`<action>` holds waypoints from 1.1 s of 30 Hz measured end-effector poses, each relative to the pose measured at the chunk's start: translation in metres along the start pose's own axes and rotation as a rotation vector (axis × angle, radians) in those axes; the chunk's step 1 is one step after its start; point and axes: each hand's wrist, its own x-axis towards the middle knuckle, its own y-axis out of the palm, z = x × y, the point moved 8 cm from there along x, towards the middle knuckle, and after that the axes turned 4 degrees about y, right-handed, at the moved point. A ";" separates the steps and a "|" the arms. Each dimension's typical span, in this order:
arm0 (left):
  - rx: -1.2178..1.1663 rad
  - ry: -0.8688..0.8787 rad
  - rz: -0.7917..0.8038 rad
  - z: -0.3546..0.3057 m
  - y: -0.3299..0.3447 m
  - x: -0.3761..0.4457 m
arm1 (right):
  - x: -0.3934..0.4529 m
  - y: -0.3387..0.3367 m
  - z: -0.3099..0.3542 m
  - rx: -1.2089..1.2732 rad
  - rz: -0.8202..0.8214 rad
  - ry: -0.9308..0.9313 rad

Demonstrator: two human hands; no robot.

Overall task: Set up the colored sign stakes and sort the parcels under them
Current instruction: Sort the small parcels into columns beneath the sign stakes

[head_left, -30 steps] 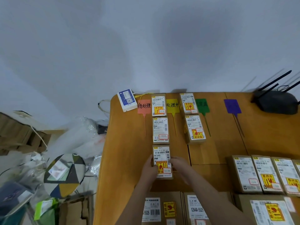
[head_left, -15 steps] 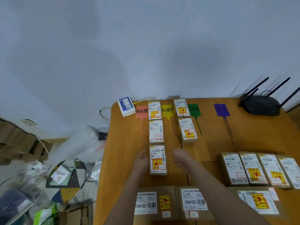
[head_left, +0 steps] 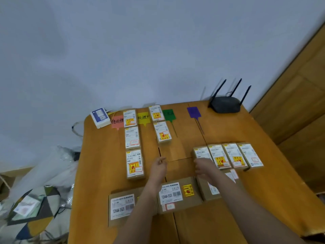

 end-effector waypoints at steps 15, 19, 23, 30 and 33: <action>-0.031 -0.210 -0.179 0.020 0.169 0.032 | 0.100 -0.147 0.004 0.043 0.211 0.128; 0.001 -0.256 -0.205 0.021 0.183 0.036 | 0.116 -0.145 0.012 -0.011 0.288 0.154; -0.028 -0.314 -0.202 0.027 0.191 0.055 | 0.124 -0.128 0.022 -0.115 0.372 0.154; -0.050 -0.362 -0.069 0.025 0.205 0.088 | 0.165 -0.106 0.018 -0.342 0.358 0.146; -0.053 -0.386 -0.032 0.037 0.207 0.102 | 0.184 -0.102 0.015 -0.379 0.313 0.159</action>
